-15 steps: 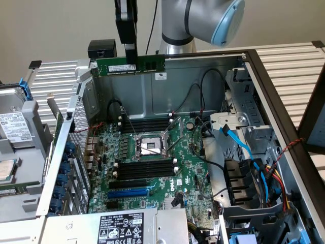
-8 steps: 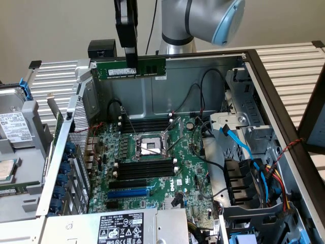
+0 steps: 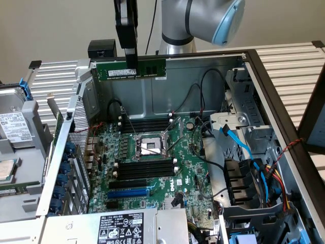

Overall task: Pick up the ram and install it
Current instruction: 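Insert the ram into the slot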

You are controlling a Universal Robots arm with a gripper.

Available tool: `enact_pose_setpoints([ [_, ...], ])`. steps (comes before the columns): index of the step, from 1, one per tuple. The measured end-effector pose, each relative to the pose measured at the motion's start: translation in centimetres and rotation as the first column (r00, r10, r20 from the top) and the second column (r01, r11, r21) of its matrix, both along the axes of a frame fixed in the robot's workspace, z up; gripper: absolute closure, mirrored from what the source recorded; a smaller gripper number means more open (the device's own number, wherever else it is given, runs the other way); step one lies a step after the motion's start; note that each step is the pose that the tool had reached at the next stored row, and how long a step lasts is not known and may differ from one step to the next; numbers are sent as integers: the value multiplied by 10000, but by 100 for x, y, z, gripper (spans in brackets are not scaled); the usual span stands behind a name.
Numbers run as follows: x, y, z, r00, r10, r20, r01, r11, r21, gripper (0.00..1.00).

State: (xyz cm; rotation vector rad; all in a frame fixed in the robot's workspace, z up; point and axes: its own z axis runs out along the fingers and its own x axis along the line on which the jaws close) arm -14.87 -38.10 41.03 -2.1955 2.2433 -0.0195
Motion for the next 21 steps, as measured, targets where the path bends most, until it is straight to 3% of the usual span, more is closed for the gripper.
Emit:
enact_pose_setpoints([
  [13,21,-11,-4,10000,0,-1,0,10000,9,88],
  [21,110,-27,-140,10000,-66,-1,66,10000,10,88],
])
